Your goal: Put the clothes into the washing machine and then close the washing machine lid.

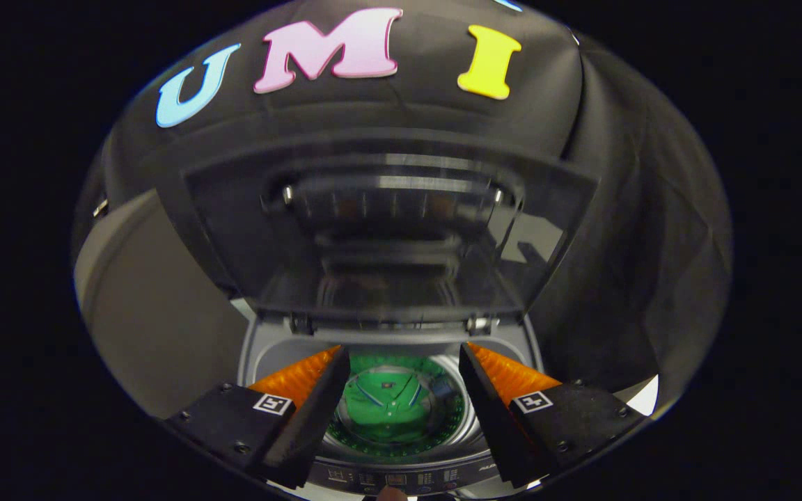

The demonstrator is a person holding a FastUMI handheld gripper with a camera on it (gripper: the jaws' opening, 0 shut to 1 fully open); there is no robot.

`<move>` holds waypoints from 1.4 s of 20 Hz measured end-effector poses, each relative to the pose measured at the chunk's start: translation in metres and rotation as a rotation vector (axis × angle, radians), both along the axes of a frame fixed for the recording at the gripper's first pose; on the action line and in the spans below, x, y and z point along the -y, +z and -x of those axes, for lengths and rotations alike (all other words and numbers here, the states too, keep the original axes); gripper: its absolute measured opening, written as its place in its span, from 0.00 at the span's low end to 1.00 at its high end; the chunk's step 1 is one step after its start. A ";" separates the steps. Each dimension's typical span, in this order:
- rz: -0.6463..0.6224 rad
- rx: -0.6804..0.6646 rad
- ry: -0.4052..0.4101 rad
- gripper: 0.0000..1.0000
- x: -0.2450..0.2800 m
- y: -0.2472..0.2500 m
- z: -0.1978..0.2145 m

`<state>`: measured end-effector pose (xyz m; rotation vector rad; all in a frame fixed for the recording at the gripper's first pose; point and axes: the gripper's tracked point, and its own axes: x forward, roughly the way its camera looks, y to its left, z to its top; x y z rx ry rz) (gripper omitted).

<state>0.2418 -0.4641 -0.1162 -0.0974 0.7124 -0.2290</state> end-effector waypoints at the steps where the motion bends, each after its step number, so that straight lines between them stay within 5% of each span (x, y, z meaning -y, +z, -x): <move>1: 0.016 0.018 0.002 0.99 0.001 0.018 -0.007; 11: -0.011 0.192 -0.020 0.99 0.006 0.133 -0.070; 20: -0.050 0.154 -0.029 0.99 0.013 0.108 -0.130; 28: -0.020 0.127 -0.037 0.99 0.012 0.085 -0.125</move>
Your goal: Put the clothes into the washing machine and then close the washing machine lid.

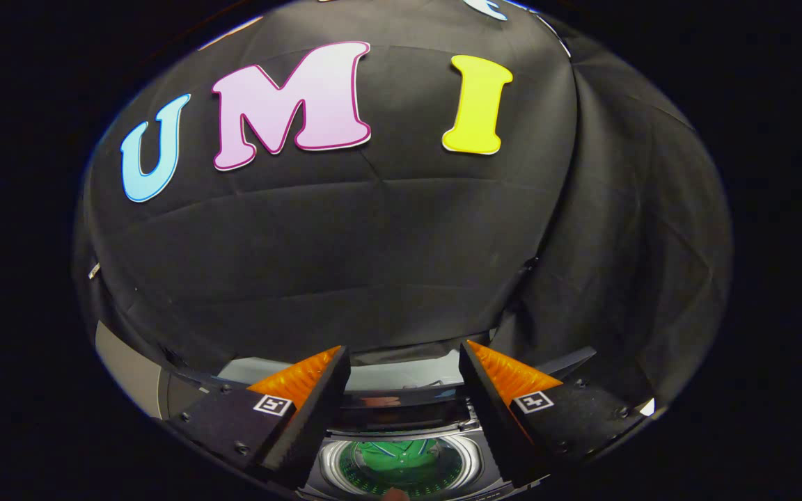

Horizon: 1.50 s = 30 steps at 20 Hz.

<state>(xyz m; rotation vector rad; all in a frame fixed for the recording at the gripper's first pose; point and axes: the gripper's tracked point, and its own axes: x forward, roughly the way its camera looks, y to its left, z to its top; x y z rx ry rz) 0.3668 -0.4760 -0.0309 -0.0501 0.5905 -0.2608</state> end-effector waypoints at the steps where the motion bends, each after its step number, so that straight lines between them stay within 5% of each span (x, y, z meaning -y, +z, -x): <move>1: 0.008 0.003 0.000 0.99 0.001 0.001 0.002; 30: 0.016 0.045 0.010 0.99 -0.004 -0.004 0.091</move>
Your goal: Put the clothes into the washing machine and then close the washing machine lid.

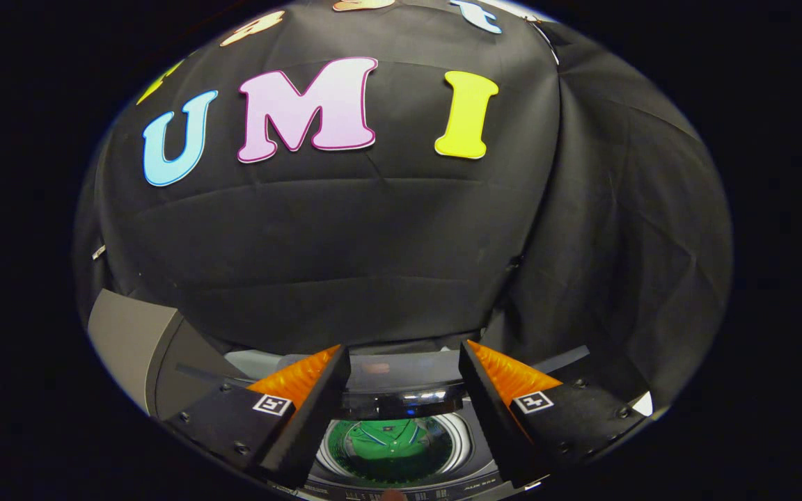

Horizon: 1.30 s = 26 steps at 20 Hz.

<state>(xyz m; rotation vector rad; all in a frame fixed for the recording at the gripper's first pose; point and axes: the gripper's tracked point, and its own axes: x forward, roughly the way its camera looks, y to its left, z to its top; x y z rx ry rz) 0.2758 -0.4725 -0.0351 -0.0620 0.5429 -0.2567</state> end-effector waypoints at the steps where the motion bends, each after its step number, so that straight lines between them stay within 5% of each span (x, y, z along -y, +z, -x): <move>1: -0.001 0.002 -0.002 0.99 0.000 -0.001 0.001; 15: -0.003 0.010 -0.007 0.99 0.000 -0.017 0.026; 26: -0.062 -0.360 -0.004 0.99 -0.006 -0.192 0.129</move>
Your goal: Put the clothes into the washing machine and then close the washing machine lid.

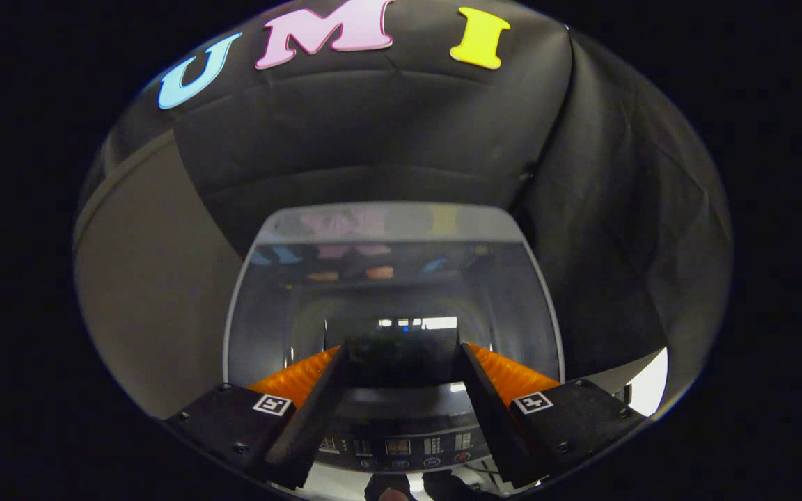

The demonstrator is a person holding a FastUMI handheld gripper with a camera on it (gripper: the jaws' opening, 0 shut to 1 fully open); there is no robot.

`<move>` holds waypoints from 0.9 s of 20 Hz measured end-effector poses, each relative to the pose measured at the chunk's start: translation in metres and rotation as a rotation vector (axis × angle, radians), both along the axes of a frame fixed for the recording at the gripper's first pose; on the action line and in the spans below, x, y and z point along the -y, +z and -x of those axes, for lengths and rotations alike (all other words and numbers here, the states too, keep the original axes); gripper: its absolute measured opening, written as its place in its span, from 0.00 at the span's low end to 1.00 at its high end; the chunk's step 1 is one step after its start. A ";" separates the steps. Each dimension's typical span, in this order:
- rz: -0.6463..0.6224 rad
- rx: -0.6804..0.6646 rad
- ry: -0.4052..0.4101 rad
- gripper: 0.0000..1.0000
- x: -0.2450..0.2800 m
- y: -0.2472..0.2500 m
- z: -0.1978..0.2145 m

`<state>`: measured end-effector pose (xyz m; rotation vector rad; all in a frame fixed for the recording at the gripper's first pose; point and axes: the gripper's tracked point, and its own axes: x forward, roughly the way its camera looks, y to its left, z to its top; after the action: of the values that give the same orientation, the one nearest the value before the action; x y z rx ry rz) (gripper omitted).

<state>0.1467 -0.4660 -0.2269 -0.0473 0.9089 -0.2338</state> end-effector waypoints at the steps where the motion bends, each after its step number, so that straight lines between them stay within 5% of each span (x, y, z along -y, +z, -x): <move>1: -0.005 -0.018 -0.004 0.99 0.000 -0.009 0.008; 9: 0.014 0.026 0.003 0.99 0.003 0.015 0.000; 18: 0.050 0.428 0.037 0.99 -0.019 0.200 -0.050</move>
<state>0.1970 -0.4469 -0.0265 -0.0575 0.4760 -0.2212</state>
